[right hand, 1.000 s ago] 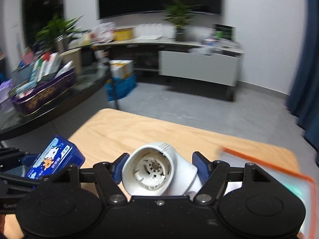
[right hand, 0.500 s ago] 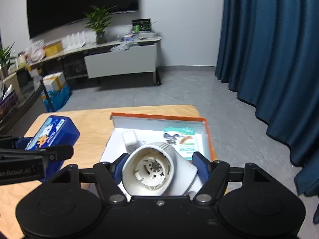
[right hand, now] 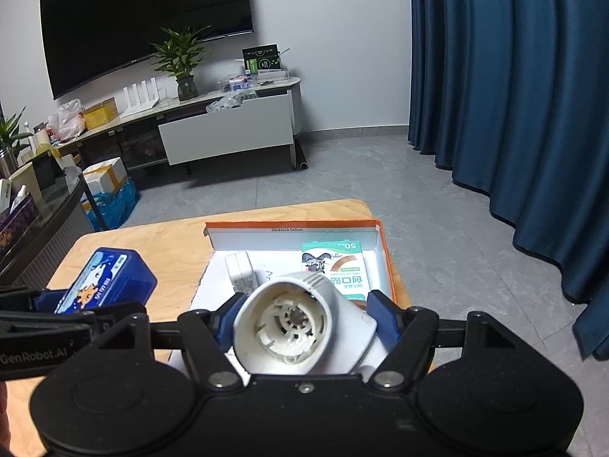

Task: Organize rigid objects
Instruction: 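Carry the blue tissue pack and white adapter over the tray with both tools, then lower the tissue pack and white adapter into the tray with both tools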

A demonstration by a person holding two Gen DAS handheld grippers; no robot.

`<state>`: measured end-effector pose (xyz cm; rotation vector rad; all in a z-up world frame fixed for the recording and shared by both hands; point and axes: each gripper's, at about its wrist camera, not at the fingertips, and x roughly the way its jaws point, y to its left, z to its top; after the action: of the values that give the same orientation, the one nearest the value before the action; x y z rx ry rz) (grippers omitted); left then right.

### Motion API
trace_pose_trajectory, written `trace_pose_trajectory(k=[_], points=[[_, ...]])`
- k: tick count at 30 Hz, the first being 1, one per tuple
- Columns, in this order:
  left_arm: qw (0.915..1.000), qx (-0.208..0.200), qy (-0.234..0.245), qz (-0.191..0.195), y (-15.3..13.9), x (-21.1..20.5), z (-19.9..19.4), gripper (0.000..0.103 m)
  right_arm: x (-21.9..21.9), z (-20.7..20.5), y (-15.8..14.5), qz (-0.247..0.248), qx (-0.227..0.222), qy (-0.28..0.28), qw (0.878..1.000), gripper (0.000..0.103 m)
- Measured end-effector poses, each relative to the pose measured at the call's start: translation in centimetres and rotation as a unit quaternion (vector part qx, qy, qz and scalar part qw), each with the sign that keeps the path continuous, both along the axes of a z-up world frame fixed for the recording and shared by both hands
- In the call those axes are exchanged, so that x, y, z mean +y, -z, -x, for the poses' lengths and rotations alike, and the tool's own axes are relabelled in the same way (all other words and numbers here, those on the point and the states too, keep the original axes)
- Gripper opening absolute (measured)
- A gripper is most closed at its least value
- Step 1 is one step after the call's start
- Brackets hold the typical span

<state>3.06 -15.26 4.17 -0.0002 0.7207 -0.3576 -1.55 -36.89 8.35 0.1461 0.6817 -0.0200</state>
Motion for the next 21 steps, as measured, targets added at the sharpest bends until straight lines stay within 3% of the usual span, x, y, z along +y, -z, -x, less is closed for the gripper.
trace_pose_trajectory(k=[21], points=[[1.0,-0.004,-0.004,0.001,-0.04,-0.06,0.54,0.063,0.56,-0.1,-0.68,0.0,-0.001,-0.008,1.0,0.083]])
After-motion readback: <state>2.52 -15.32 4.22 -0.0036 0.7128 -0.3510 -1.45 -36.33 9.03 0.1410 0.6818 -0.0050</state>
